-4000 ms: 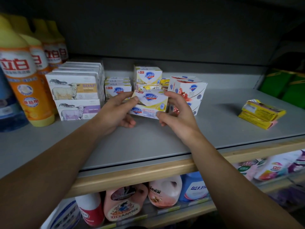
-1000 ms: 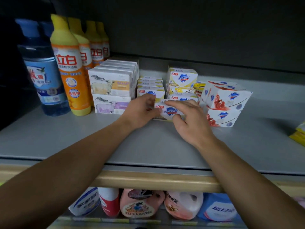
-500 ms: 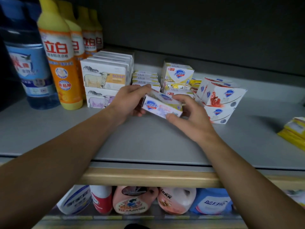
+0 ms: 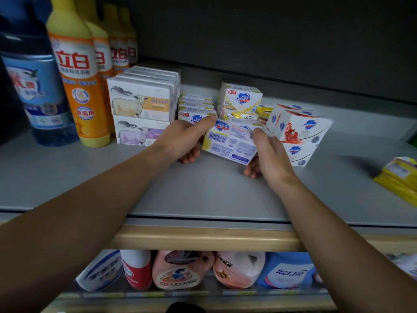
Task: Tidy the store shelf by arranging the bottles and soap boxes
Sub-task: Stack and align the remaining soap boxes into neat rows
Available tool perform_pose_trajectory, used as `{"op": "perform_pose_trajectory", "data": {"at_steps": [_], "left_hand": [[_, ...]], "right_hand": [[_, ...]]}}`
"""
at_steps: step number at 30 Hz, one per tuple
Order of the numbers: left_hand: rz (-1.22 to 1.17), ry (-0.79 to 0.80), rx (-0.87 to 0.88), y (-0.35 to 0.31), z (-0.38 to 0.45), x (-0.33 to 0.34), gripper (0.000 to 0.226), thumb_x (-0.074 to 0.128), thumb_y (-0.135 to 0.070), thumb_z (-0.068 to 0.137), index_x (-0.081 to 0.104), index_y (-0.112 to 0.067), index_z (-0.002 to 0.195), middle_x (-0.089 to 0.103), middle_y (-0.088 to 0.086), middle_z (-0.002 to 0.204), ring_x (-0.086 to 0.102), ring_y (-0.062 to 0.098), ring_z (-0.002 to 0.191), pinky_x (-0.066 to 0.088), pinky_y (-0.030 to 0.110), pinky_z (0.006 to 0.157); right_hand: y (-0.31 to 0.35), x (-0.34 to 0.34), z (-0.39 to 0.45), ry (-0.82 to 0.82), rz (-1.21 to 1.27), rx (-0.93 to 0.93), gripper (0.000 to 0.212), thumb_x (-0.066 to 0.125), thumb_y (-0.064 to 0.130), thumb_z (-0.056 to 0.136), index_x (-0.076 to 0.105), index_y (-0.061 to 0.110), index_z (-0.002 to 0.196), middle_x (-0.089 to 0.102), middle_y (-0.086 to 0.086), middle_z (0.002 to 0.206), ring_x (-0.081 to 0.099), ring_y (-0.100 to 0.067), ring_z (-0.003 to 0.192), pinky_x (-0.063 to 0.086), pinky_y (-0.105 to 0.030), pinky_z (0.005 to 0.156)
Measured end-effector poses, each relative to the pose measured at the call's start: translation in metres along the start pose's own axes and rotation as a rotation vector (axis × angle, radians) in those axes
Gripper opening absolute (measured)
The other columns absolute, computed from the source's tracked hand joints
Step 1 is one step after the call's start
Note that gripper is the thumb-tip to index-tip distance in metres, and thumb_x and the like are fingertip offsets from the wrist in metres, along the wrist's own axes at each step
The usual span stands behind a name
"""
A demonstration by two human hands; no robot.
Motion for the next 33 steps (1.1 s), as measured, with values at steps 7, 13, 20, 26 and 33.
{"op": "perform_pose_trajectory", "data": {"at_steps": [7, 13, 20, 26, 33], "left_hand": [[-0.360, 0.106, -0.002, -0.003, -0.005, 0.008, 0.033, 0.057, -0.052, 0.091, 0.066, -0.021, 0.099, 0.073, 0.006, 0.081, 0.061, 0.021, 0.050, 0.053, 0.030, 0.051], [-0.435, 0.175, 0.114, -0.009, -0.009, 0.009, 0.029, 0.060, -0.013, 0.094, 0.060, -0.011, 0.123, 0.073, 0.002, 0.095, 0.058, 0.015, 0.049, 0.052, 0.025, 0.046], [-0.421, 0.176, 0.227, -0.017, -0.015, 0.005, 0.025, 0.071, -0.023, 0.082, 0.066, -0.024, 0.106, 0.071, 0.005, 0.107, 0.073, 0.033, 0.082, 0.059, 0.037, 0.071], [-0.343, 0.142, 0.311, -0.019, -0.013, 0.004, 0.022, 0.067, 0.003, 0.085, 0.066, -0.015, 0.099, 0.054, 0.017, 0.127, 0.063, 0.038, 0.109, 0.055, 0.048, 0.091], [-0.328, 0.114, 0.215, -0.013, -0.013, 0.005, 0.004, 0.061, -0.021, 0.095, 0.061, -0.019, 0.092, 0.070, -0.009, 0.081, 0.069, 0.028, 0.062, 0.057, 0.032, 0.055]], "right_hand": [[0.009, 0.001, -0.002, 0.039, 0.048, -0.228, 0.050, 0.074, 0.011, 0.080, 0.057, 0.030, 0.123, 0.058, 0.015, 0.121, 0.064, 0.004, 0.099, 0.054, -0.020, 0.079], [0.000, -0.001, 0.004, 0.026, 0.026, -0.155, 0.047, 0.068, 0.019, 0.091, 0.053, 0.024, 0.135, 0.063, 0.009, 0.125, 0.061, 0.003, 0.101, 0.048, -0.011, 0.079], [0.007, -0.005, 0.003, -0.066, -0.144, -0.331, 0.041, 0.074, 0.013, 0.082, 0.062, 0.031, 0.116, 0.067, -0.001, 0.101, 0.062, -0.017, 0.073, 0.051, -0.027, 0.066], [0.015, -0.004, -0.002, -0.113, -0.243, -0.461, 0.049, 0.074, 0.004, 0.078, 0.059, 0.035, 0.112, 0.051, 0.022, 0.093, 0.056, -0.003, 0.067, 0.046, -0.012, 0.063], [0.022, -0.005, -0.009, -0.141, -0.245, -0.524, 0.038, 0.059, 0.016, 0.090, 0.058, 0.016, 0.128, 0.051, 0.015, 0.119, 0.055, -0.011, 0.107, 0.044, -0.018, 0.090]]}}
Point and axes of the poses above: each hand's wrist, its own z-axis towards the middle knuckle, its own x-axis out of the palm, y = z × x, the point moved 6 cm from there along z, towards the middle knuckle
